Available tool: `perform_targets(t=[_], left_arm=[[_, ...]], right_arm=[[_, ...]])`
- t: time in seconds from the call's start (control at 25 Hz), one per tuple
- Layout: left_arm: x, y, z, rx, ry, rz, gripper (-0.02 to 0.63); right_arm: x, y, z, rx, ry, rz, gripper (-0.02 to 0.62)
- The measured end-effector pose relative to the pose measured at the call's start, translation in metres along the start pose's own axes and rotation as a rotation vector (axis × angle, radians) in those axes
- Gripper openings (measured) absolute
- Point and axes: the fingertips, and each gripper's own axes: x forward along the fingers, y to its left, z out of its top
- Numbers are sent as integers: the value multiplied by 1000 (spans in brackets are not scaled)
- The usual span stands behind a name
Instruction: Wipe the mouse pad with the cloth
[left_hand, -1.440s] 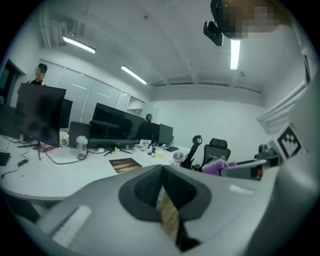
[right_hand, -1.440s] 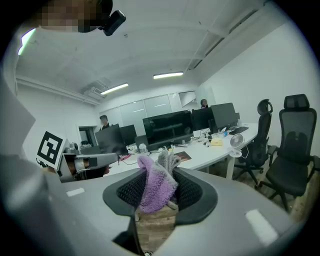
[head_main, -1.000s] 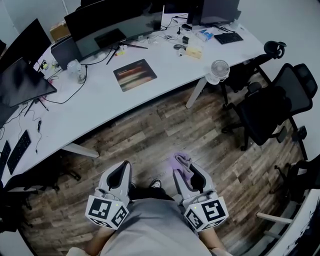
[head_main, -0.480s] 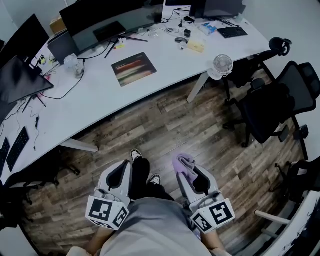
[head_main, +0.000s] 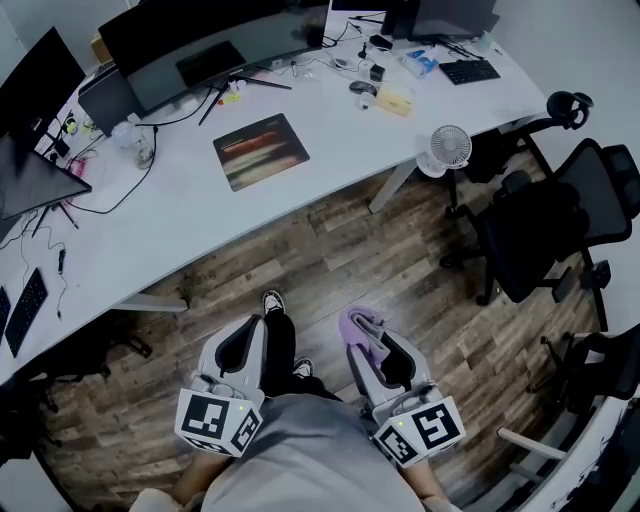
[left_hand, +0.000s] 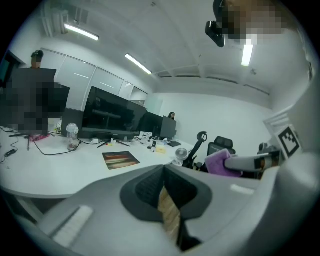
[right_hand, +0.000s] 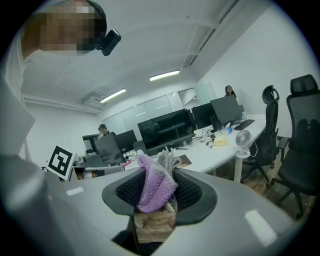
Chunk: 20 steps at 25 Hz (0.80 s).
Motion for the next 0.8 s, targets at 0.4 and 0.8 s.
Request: perform_targets(t=[0.4,0.8], left_arm=[[78,63,58,-16,-6,24,0],[131,147,112,-24,-53,52,0]], right_arm=[[104,-20,51,27,39,38,167],[209,-21,96,17,45,35,167]])
